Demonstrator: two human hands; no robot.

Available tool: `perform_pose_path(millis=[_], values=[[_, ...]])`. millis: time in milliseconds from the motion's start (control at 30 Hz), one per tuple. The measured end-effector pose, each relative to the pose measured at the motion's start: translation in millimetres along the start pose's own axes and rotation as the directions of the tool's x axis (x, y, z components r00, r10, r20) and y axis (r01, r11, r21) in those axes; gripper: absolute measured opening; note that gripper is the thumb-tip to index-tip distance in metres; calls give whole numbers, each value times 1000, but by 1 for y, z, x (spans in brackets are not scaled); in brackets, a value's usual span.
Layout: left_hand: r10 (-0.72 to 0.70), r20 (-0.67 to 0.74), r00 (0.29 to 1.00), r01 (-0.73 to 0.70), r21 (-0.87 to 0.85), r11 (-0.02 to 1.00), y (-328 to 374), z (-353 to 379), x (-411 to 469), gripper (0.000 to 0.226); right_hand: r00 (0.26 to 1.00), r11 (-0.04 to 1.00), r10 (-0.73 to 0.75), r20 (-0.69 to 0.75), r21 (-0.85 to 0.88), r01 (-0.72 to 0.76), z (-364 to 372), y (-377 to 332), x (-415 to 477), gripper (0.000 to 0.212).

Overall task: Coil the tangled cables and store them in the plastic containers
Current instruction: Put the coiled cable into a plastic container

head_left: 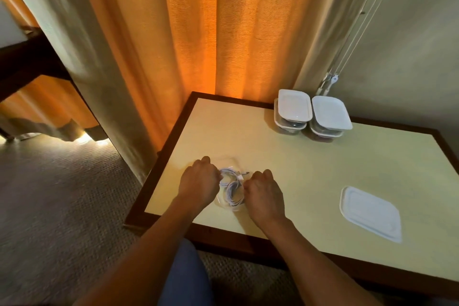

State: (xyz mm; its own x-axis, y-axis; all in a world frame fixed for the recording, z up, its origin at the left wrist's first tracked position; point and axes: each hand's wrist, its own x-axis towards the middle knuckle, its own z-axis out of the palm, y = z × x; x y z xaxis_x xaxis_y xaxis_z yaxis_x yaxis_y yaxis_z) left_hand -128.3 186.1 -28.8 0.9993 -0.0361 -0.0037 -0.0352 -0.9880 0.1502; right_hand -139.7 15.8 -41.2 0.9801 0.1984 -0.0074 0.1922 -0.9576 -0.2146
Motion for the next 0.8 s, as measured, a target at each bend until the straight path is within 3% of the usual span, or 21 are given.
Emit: perform_pose_path(millis=[100, 200, 400, 533, 600, 667, 733, 800], values=[[6, 34, 999, -8, 54, 998, 9, -5, 7, 26, 1000, 1000, 13, -24, 14, -12, 7, 5, 0, 3], [-10, 91, 996, -2, 126, 992, 17, -1, 11, 20, 997, 1000, 16, 75, -27, -14, 7, 12, 3, 26], [-55, 166, 985, 56, -1, 998, 25, 13, 11, 18, 986, 993, 101, 136, 53, -109, 2, 32, 3, 26], [-29, 196, 980, 51, -107, 993, 34, 8, 4, 41, 986, 963, 143, 81, 219, -158, -2, 57, -5, 18], [-42, 171, 984, 96, -316, 944, 35, 10, 0, 36, 991, 934, 126, 49, 331, -135, -7, 71, -7, 15], [-74, 142, 987, 140, -549, 824, 35, 13, -8, 28, 990, 901, 131, -45, 421, -99, -14, 88, -13, 20], [-87, 124, 988, 146, -622, 770, 39, 16, -16, 26, 954, 892, 235, -184, 431, -137, -21, 109, -23, 25], [-71, 97, 993, 115, -599, 793, 45, 20, -22, 26, 888, 903, 384, -252, 304, -304, -26, 136, -34, 36]])
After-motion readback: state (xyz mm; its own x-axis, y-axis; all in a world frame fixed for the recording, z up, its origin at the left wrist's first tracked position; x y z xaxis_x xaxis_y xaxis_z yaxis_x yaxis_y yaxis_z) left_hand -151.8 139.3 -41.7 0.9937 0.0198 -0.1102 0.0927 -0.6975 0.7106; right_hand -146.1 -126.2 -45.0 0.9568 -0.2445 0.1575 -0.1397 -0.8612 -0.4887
